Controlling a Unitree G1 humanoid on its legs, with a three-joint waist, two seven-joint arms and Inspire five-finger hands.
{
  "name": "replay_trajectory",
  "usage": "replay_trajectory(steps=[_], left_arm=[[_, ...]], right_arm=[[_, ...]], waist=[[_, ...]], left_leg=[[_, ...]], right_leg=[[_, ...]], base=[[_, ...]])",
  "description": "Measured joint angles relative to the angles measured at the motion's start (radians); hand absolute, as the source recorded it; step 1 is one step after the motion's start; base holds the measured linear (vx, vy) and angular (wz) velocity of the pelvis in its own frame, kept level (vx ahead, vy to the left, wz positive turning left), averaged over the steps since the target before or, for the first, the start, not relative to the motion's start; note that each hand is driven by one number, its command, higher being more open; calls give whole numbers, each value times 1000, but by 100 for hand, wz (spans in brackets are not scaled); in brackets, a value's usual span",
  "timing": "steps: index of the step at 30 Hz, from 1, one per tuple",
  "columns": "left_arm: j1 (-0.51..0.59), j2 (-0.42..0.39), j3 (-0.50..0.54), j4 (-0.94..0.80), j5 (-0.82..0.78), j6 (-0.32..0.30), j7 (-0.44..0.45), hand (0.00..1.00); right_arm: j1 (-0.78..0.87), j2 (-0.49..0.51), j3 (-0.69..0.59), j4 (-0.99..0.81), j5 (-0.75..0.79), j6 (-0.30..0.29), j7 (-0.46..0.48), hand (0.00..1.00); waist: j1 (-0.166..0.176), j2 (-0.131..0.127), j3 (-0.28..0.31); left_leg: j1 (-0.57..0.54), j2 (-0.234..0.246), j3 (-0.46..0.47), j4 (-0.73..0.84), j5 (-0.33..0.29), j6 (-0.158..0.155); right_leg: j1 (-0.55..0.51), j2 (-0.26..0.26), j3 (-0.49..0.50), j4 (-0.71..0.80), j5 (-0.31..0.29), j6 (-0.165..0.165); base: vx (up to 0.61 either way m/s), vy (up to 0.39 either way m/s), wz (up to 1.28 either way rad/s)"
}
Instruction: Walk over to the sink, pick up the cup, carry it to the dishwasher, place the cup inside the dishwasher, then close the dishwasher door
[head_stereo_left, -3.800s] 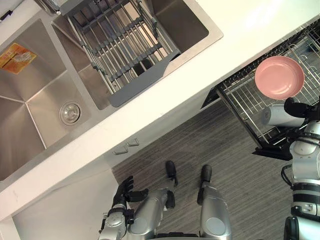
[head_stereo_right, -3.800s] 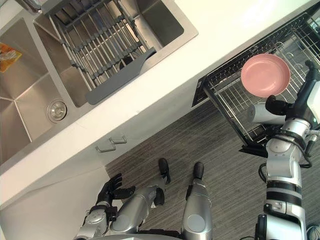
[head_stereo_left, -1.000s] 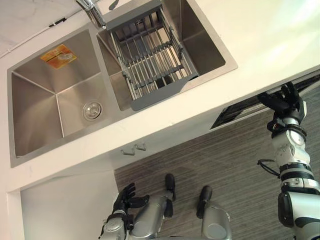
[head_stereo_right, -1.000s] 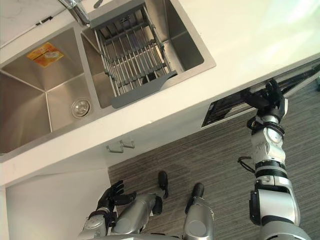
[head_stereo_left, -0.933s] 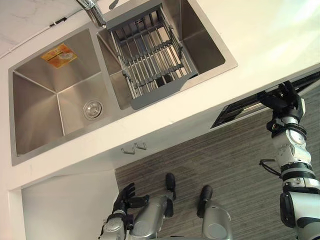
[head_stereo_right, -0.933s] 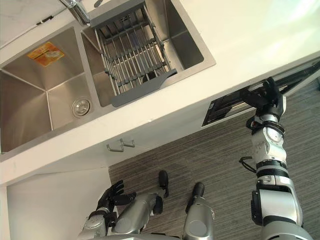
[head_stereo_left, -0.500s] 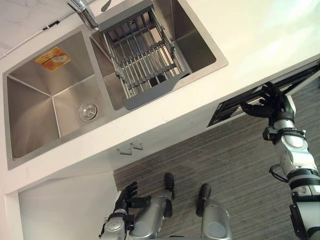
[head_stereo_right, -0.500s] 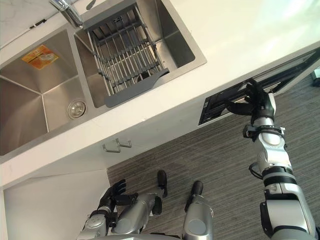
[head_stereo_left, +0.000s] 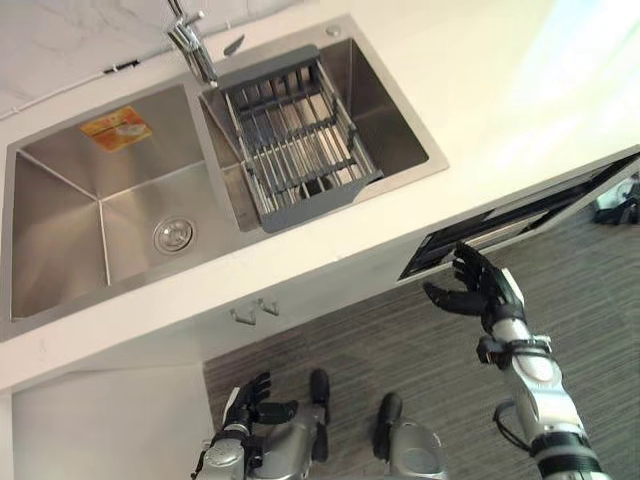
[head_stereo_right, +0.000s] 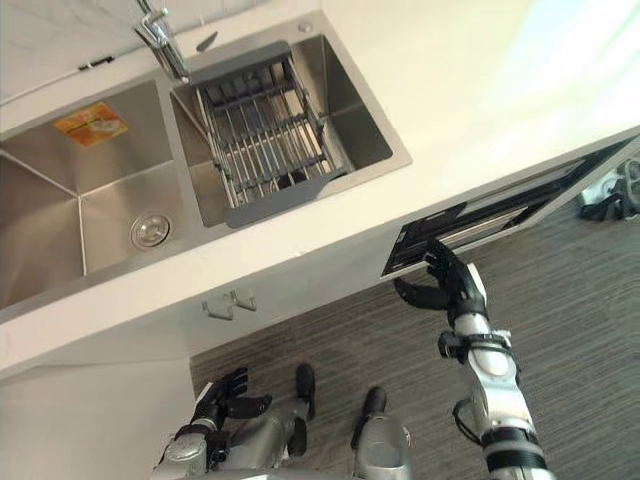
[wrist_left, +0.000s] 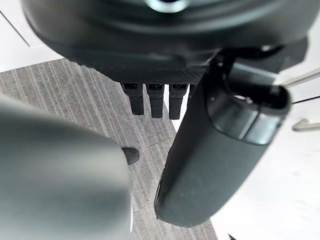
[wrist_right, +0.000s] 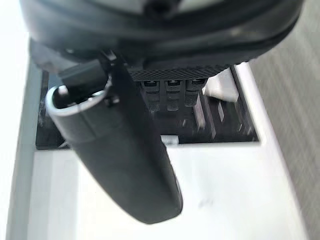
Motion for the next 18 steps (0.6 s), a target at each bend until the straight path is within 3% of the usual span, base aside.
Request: replay_trajectory(steps=[7, 18], left_arm=[[22, 2, 7, 27, 15, 18, 0, 90], [26, 3, 9, 44, 14, 35, 17, 90]], right_arm=[[48, 96, -53, 183, -152, 2, -47, 90], [43, 212, -137, 508, -111, 42, -94, 90]], waist=[[0, -6, -80], [0, -7, -114]], left_leg=[[74, -2, -3, -54, 10, 4], [100, 3, -6, -79, 22, 8]], right_leg=[[62, 7, -2, -31, 2, 3], [86, 18, -4, -53, 10, 0]], base=[[4, 1, 0], [0, 0, 0]])
